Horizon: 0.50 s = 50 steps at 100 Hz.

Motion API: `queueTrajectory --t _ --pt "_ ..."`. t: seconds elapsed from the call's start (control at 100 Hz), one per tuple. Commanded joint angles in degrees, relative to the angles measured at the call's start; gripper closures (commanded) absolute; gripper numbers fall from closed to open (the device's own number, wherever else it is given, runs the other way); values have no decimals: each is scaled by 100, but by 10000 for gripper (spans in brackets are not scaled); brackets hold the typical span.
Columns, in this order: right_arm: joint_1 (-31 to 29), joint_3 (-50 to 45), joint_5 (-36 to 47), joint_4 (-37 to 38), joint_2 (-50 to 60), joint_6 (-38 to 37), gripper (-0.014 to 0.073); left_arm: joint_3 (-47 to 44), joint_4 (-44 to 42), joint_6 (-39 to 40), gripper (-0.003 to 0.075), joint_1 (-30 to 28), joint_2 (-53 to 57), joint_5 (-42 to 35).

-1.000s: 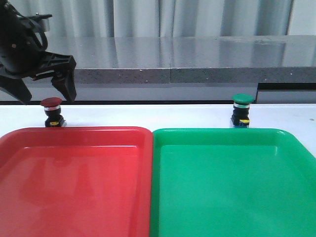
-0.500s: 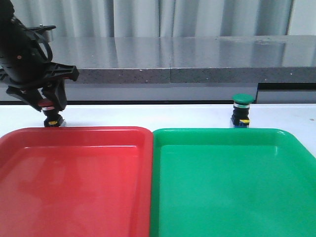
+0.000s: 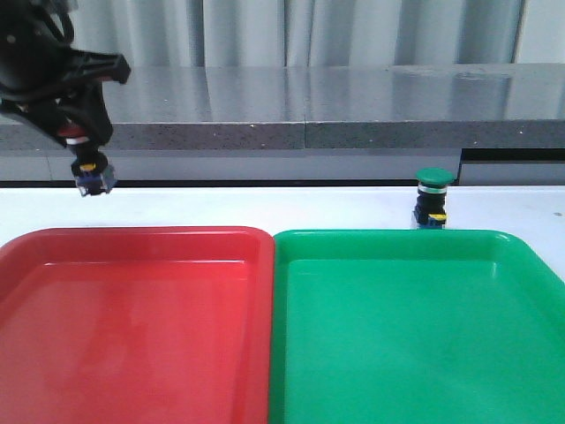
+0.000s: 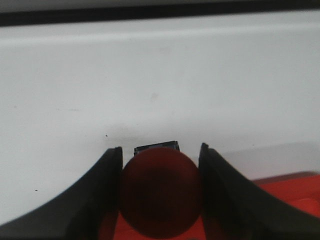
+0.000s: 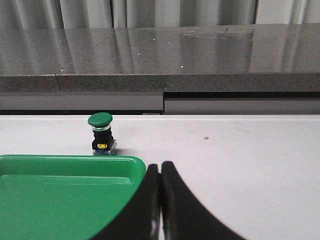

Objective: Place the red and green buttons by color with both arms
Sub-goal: 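Lift the red button with the left gripper toward the red tray, then lower the red button into the red tray and open the left gripper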

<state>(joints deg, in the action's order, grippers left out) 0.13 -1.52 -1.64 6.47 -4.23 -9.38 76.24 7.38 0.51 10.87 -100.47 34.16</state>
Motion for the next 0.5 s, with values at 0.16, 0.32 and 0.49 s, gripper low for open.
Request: queueTrajectory --t 0.16,0.32,0.49 --pt "12 77 504 65 -51 12 654 -888 273 67 622 208 1372 -536" --pt "12 77 504 65 -51 12 654 -1636 307 142 622 513 1863 -798" --pt "12 77 504 65 -51 12 654 -2178 338 366 622 721 1929 -1212"
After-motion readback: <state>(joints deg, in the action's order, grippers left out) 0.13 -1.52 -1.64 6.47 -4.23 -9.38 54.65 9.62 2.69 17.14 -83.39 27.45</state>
